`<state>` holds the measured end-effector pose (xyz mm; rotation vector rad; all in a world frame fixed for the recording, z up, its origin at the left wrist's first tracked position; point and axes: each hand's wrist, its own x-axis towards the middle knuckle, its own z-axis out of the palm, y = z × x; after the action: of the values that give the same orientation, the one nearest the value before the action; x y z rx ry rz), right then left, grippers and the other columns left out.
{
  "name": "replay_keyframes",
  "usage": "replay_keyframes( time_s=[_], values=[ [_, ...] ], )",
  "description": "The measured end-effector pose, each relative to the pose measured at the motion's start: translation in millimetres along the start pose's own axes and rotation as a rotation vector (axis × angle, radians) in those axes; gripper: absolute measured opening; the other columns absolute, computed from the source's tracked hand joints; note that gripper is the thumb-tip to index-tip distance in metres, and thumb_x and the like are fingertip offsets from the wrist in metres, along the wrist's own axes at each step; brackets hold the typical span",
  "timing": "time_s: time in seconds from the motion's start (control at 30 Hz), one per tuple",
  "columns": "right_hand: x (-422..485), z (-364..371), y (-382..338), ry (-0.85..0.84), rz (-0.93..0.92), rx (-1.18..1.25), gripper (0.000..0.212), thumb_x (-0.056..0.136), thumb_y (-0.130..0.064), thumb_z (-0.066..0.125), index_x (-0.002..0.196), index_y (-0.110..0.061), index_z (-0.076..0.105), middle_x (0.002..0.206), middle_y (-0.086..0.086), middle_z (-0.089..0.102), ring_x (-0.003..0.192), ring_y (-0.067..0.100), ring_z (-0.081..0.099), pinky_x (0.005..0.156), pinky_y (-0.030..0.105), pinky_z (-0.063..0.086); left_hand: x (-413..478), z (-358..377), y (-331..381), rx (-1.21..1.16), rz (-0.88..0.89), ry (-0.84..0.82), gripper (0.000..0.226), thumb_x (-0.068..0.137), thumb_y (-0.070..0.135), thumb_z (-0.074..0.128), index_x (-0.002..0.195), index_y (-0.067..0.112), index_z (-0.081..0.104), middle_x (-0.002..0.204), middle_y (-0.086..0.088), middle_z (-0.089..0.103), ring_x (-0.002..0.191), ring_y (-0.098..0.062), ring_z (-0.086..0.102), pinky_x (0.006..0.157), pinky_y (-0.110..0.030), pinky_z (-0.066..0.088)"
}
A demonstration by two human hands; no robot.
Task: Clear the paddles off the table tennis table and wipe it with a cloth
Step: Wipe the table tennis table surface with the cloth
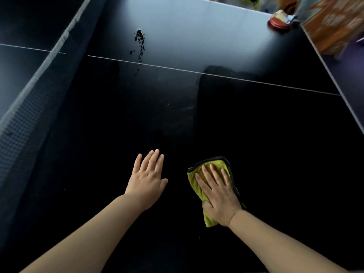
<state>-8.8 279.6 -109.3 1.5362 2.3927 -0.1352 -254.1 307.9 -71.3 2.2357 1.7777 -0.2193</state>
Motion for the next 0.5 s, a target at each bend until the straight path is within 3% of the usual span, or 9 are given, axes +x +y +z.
replay_keyframes(
  time_s=[0.1, 0.3, 0.5],
  values=[
    [-39.5, 8.1, -36.8, -0.031, 0.070, 0.033, 0.086, 0.072, -0.045, 0.041, 0.153, -0.021, 0.027, 0.159, 0.012, 0.024, 0.145, 0.036, 0.027, 0.111, 0.058, 0.018, -27.0, -2.4, -10.7, -0.011, 0.015, -0.005, 0.071, 0.098, 0.047, 0.024, 0.149, 0.013, -0.012, 0.157, -0.005, -0.018, 0.141, -0.016, -0.023, 0.106, -0.037, -0.028],
    [-87.8, 12.8, -105.0, -0.052, 0.237, 0.112, 0.083, 0.072, -0.046, 0.042, 0.150, -0.019, 0.031, 0.157, 0.014, 0.029, 0.143, 0.037, 0.028, 0.110, 0.058, 0.018, -62.5, 2.8, -27.4, -0.022, 0.017, -0.028, 0.071, 0.098, 0.047, 0.025, 0.149, 0.014, -0.010, 0.157, -0.004, -0.017, 0.142, -0.017, -0.021, 0.114, -0.041, -0.017],
    [-71.5, 7.8, -142.7, -0.102, 0.487, 0.233, 0.082, 0.072, -0.047, 0.039, 0.147, -0.015, 0.031, 0.153, 0.019, 0.034, 0.141, 0.040, 0.027, 0.110, 0.061, 0.017, -70.7, 10.7, -49.4, -0.041, -0.008, -0.056, 0.071, 0.098, 0.047, 0.027, 0.150, 0.013, -0.007, 0.157, -0.004, -0.015, 0.143, -0.018, -0.020, 0.114, -0.040, -0.016]
  ],
)
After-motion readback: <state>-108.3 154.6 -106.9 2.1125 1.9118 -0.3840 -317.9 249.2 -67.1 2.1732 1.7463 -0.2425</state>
